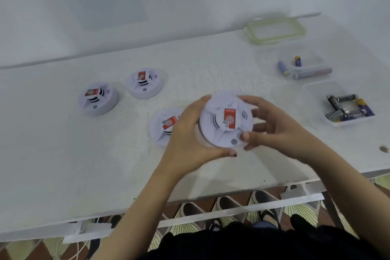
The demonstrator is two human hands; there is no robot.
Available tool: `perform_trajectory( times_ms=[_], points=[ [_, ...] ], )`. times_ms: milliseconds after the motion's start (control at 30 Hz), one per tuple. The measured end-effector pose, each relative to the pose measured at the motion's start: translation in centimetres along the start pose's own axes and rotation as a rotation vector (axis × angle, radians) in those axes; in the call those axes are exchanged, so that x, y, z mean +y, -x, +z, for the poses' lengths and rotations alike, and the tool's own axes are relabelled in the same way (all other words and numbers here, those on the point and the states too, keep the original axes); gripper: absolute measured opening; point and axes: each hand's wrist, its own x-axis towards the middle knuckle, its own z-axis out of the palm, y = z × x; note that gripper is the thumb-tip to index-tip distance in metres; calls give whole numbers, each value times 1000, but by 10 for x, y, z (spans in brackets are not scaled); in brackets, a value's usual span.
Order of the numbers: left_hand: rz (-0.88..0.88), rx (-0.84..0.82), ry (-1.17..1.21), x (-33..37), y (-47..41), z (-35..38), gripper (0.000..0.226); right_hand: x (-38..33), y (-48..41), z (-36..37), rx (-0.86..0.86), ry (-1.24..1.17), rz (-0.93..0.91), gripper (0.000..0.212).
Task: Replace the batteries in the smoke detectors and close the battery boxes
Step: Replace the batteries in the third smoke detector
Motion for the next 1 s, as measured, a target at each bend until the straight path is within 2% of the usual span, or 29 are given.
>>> perform_trajectory(
  times_ms=[133, 200, 267, 367, 467, 700, 833, 900, 933, 1000],
  points=[
    [34, 59, -30, 12, -54, -20, 98, -36, -40, -17, 103, 77, -64, 73],
    [58, 66, -79, 13, -86, -28, 86, -46, -66, -27, 127, 105, -66, 69],
    [48, 80, -113, 7, -119, -33, 83, -47, -95, -39, 150, 120, -65, 64],
    [-8, 59, -242, -12, -156, -34, 101, -37, -133, -53, 151, 145, -35, 59],
    [-70, 17, -330, -33, -177, -30, 109, -24, -157, -61, 108, 181, -24, 48],
    [-154, -131, -463, -65, -192, -24, 105, -4, -185, -65, 44, 430, 79, 35],
    [-171, -206, -516, -66, -194, -24, 112, -2, -190, -68, -3, 526, 101, 30],
    [-155, -230, -516, -60, -189, -25, 116, -6, -192, -68, -19, 615, 132, 35],
    [-153, -223, -495, -58, -185, -27, 115, -8, -194, -67, -14, 680, 152, 44],
    [-135, -150, -431, -54, -169, -37, 100, -13, -196, -61, 50, 816, 158, 63]
  ],
)
